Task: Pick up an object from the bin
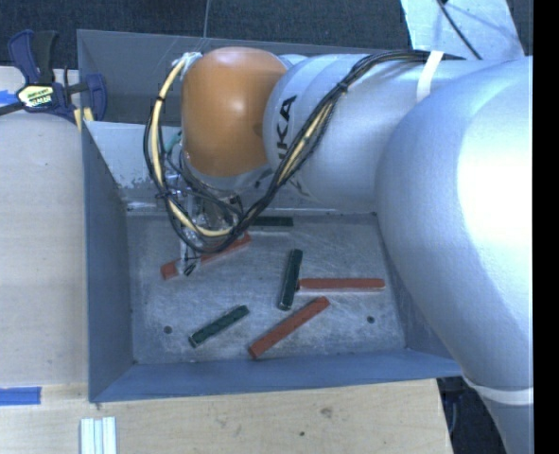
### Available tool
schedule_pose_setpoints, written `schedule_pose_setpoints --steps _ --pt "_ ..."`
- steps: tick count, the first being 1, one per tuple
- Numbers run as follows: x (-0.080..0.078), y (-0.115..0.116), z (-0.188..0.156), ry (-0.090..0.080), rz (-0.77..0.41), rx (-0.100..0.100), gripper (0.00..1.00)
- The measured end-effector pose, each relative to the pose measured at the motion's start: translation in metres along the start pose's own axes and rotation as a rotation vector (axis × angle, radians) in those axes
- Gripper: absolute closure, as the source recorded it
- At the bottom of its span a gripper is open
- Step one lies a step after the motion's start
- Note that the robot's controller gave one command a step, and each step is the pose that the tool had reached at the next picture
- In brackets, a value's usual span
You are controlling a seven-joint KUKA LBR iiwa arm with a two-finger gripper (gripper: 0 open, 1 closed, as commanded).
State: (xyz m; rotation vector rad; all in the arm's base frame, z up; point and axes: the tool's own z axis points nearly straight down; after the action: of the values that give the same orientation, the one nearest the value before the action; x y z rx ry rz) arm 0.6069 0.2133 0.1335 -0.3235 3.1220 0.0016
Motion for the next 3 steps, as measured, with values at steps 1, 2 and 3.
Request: schedule_pose_setpoints --steps 1,2,3 --pt "0.078 0.012 0.057 0.007 -0.342 -0.001 0.0" --pt "0.107 -0.044 0.0 0.0 -0.737 0.002 0.0" --pt "0.115 -0.03 0.063 0.005 -1.015 -0.001 0.0"
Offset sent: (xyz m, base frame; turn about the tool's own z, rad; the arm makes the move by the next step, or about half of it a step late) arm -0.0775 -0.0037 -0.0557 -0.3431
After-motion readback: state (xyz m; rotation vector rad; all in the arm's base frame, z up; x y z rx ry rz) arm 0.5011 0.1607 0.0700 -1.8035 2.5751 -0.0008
